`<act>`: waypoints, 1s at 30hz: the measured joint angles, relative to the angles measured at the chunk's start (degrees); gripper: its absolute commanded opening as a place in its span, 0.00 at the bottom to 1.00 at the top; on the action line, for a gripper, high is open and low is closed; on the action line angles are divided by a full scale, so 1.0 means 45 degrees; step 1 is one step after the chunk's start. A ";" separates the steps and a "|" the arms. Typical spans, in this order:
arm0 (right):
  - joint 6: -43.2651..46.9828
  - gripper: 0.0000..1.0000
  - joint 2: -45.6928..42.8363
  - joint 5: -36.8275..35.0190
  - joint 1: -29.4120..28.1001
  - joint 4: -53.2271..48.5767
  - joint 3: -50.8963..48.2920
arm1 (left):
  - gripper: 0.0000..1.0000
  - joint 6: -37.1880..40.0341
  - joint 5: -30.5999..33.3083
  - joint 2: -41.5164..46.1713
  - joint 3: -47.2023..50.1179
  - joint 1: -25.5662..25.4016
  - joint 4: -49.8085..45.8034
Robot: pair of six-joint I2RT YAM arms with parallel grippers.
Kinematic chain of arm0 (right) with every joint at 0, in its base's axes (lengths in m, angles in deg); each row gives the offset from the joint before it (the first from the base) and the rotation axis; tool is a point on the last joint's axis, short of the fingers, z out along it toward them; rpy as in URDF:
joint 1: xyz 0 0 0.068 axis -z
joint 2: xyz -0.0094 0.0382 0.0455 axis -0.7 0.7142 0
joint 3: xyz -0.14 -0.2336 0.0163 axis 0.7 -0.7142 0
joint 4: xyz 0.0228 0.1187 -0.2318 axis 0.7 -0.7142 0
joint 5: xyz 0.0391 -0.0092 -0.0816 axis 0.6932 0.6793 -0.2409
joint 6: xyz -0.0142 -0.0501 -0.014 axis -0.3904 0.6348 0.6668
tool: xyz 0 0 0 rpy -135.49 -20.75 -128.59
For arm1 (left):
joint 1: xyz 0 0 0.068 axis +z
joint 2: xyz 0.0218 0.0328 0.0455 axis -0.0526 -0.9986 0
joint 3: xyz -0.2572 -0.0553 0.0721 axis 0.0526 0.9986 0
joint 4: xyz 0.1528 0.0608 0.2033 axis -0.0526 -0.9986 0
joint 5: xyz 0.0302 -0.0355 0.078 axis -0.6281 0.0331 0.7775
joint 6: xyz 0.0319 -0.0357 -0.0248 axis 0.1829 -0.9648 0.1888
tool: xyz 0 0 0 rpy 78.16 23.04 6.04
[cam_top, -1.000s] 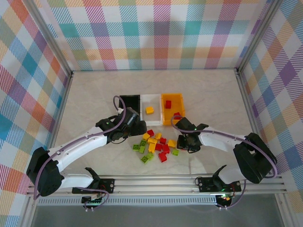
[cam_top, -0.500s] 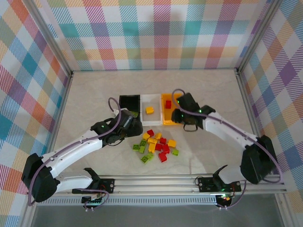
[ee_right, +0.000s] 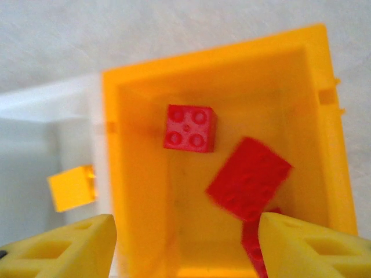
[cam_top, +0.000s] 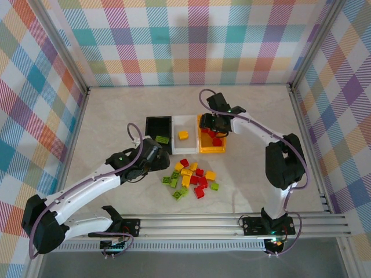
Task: Sort the legos into containers by color
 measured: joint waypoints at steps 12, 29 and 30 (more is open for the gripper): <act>-0.0219 0.71 -0.3876 0.1239 -0.0097 0.1141 -0.3400 | 0.90 0.0175 -0.0291 -0.1622 0.0403 0.0384 0.0976; -0.0219 0.72 -0.5430 0.1404 -0.0097 0.1506 -0.4425 | 0.58 0.0748 -0.0005 -0.5659 0.1205 0.1501 0.5523; -0.0223 0.72 -0.5493 0.1399 -0.0097 0.1511 -0.4449 | 0.55 0.0797 0.0073 -0.5770 0.1205 0.1501 0.5634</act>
